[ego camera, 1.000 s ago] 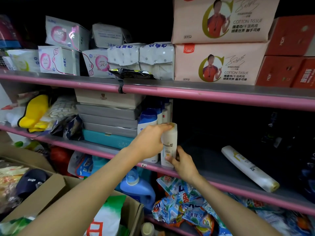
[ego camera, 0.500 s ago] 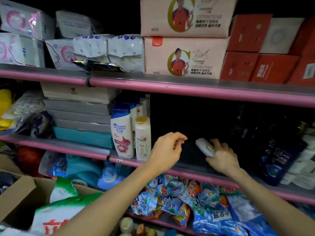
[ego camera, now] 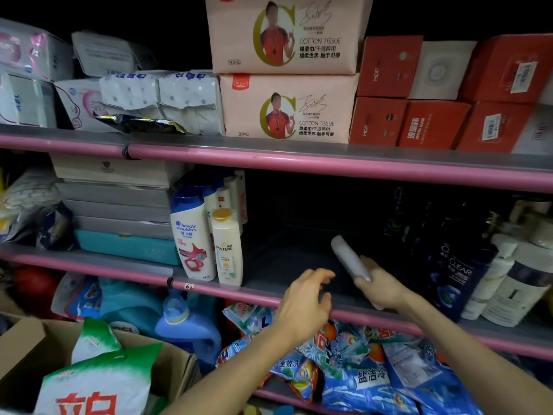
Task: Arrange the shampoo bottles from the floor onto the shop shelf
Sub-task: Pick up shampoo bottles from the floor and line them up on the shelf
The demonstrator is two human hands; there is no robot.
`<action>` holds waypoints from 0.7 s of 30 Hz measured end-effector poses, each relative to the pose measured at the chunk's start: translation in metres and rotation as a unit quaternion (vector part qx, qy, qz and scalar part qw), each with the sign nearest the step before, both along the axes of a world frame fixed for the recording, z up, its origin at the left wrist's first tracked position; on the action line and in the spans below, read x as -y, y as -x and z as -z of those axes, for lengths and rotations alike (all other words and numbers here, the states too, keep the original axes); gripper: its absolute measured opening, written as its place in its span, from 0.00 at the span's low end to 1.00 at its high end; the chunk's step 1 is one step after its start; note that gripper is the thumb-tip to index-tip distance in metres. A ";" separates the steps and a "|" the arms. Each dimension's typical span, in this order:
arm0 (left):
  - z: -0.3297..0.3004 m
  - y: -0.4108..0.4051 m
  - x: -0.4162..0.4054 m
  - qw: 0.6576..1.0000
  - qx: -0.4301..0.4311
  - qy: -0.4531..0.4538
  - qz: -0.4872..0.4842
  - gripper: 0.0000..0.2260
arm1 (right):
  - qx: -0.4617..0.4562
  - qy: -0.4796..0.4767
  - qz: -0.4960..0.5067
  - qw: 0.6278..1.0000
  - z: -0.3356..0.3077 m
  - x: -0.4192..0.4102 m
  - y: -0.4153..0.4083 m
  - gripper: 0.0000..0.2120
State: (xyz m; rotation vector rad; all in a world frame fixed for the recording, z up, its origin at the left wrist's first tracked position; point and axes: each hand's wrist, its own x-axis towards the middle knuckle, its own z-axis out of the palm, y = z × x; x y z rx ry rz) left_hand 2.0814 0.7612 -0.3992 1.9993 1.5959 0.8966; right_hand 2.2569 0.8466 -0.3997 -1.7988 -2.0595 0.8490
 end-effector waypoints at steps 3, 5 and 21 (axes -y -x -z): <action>0.001 0.001 0.010 0.999 -0.008 -0.040 -0.009 0.27 | -0.392 0.166 0.109 0.898 -0.029 0.027 0.008 0.19; 0.000 0.001 0.017 0.996 -0.028 -0.090 -0.011 0.32 | -0.557 0.291 0.113 0.770 -0.053 0.051 0.005 0.19; -0.018 0.051 0.095 0.987 0.159 -0.004 -0.034 0.10 | -0.363 0.179 0.046 0.913 -0.085 0.166 0.055 0.34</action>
